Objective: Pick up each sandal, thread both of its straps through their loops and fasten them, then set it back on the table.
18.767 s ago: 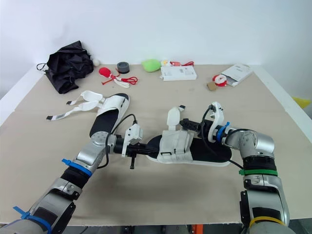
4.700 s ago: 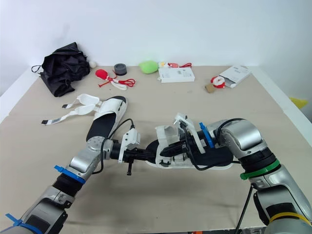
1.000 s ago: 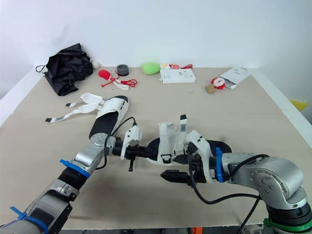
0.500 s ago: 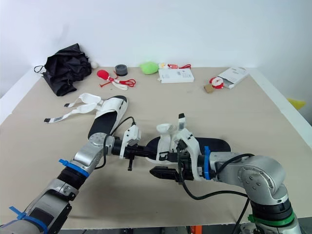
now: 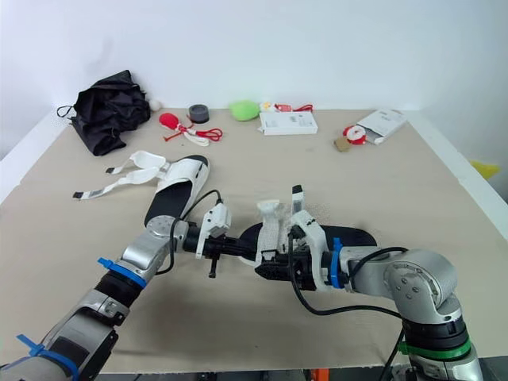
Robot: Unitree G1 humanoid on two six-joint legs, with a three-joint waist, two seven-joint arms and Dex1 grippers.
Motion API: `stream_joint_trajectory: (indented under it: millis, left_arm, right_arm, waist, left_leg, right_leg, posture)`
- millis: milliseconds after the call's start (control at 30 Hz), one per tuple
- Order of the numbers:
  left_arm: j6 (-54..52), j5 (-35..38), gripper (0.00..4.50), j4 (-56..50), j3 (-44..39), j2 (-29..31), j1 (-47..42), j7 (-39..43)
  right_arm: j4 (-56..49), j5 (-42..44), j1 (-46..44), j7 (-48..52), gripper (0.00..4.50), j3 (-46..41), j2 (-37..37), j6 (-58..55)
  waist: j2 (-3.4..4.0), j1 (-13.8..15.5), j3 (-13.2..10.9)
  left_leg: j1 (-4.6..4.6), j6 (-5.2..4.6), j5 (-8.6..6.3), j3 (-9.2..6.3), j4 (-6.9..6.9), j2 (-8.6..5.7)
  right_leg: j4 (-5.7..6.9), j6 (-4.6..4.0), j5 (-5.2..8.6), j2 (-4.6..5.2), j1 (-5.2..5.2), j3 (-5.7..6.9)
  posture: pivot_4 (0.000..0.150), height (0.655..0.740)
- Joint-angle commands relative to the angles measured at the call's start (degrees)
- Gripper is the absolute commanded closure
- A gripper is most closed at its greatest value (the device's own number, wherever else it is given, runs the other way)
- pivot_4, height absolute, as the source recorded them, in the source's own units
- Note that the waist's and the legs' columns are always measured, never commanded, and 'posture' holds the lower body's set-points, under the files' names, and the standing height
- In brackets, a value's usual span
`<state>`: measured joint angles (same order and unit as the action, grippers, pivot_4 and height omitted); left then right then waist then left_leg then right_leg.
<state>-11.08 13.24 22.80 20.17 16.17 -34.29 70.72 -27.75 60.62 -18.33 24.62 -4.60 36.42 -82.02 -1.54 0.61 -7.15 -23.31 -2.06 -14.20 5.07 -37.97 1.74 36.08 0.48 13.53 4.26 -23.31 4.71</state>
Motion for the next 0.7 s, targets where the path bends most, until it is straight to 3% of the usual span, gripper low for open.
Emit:
stream_joint_trajectory:
  millis: [33,333,467,500,700]
  left_arm:
    - [-1.92,-4.93,4.5,4.62,3.12,1.2,2.86,-1.21]
    - [-1.83,-5.01,4.5,4.48,3.34,1.05,3.02,-1.21]
    - [-2.06,-4.93,4.5,4.23,3.28,1.09,3.08,-1.32]
    - [-2.09,-4.91,4.5,4.21,3.25,1.12,3.07,-1.36]
    - [-2.23,-4.85,4.5,4.25,3.06,1.24,2.99,-1.42]
  right_arm:
    - [-0.98,4.41,0.6,0.38,2.68,-3.27,-0.03,-1.87]
    - [5.57,4.2,-2.32,-2.63,2.68,-5.87,-3.13,-2.22]
    - [6.08,4.27,-1.8,-3.59,3.71,-7.1,-4.21,-1.39]
    - [5.59,4.59,-1.62,-3.37,4.33,-7.13,-4.09,-1.34]
    - [1.5,7.9,-1.44,-0.43,4.48,-7.33,-3.1,-0.09]
  waist:
    - [0.0,0.01,0.0]
    - [0.02,0.01,-0.04]
    - [0.04,0.0,-0.06]
    - [0.05,0.0,-0.07]
    - [0.09,-0.01,-0.16]
  left_leg:
    - [-0.01,0.0,0.0,0.0,0.0,0.0]
    - [-0.02,0.0,0.0,0.0,0.03,0.0]
    - [-0.01,-0.01,0.01,0.0,0.04,0.0]
    - [-0.02,-0.02,0.01,0.0,0.04,0.0]
    - [-0.03,-0.02,0.01,0.0,0.05,0.0]
  right_leg:
    - [0.0,0.0,0.0,0.0,0.0,0.01]
    - [-0.02,-0.01,0.01,0.01,-0.01,0.04]
    - [-0.02,0.01,0.0,0.01,-0.01,0.04]
    - [-0.02,0.02,0.0,0.01,-0.02,0.04]
    - [-0.03,0.06,-0.02,0.01,-0.02,0.04]
  posture:
    - [0.15,0.74]
    - [0.15,0.74]
    - [0.15,0.74]
    - [0.15,0.74]
    - [0.15,0.74]
